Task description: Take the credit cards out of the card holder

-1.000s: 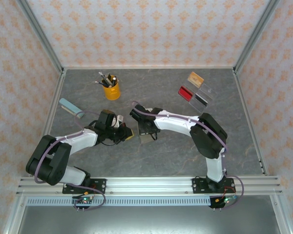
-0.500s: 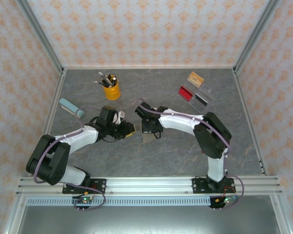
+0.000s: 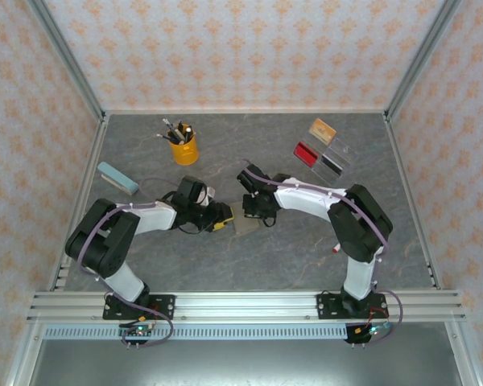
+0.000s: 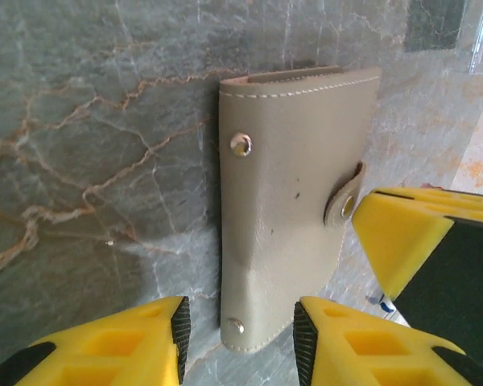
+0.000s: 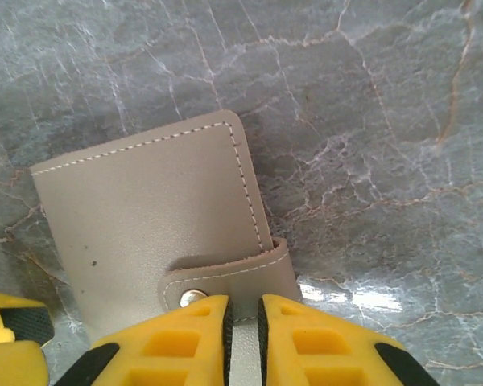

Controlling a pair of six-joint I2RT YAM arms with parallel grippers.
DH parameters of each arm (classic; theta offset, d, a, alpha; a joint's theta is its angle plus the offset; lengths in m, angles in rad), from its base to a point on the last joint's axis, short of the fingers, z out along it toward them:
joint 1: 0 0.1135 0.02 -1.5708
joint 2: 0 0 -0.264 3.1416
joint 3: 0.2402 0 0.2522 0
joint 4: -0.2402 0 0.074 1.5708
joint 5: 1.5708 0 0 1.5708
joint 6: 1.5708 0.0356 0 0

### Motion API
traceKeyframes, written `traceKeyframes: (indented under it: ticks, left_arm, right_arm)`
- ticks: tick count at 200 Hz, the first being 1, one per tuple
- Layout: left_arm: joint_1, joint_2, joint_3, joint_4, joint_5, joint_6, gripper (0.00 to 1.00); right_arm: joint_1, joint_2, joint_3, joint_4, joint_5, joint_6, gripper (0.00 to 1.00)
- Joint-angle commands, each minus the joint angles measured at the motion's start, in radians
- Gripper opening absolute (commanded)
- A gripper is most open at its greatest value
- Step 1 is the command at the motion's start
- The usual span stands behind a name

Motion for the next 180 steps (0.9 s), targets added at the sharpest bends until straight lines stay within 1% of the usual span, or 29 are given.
traceKeyframes:
  ticks: [1,20,47,92,120,141,164,180]
  left_arm:
    - [-0.01,0.019,0.03,0.071,0.008,-0.03,0.42]
    - [-0.01,0.036,0.036,0.086,0.015,-0.037,0.41]
    - [-0.01,0.062,0.042,0.089,0.023,-0.038,0.41]
    - [-0.011,0.064,0.037,0.132,0.053,-0.038,0.41]
    - [-0.011,0.045,0.025,0.187,0.078,-0.043,0.41]
    - [-0.01,0.025,0.019,0.189,0.083,-0.03,0.4]
    - [-0.01,0.001,0.016,0.174,0.08,-0.014,0.27]
    - [-0.01,-0.015,0.016,0.146,0.07,0.002,0.14]
  right_arm:
    - [-0.022,0.011,-0.043,0.073,-0.103,0.022,0.18]
    - [-0.041,0.018,-0.077,0.128,-0.171,0.039,0.18]
    - [-0.056,0.024,-0.106,0.182,-0.235,0.057,0.18]
    - [-0.07,0.038,-0.129,0.232,-0.302,0.079,0.18]
    - [-0.079,0.035,-0.146,0.268,-0.338,0.099,0.18]
    - [-0.084,0.023,-0.157,0.293,-0.361,0.112,0.18]
    - [-0.084,0.008,-0.159,0.305,-0.378,0.118,0.18]
    - [-0.084,-0.009,-0.159,0.3,-0.369,0.114,0.19]
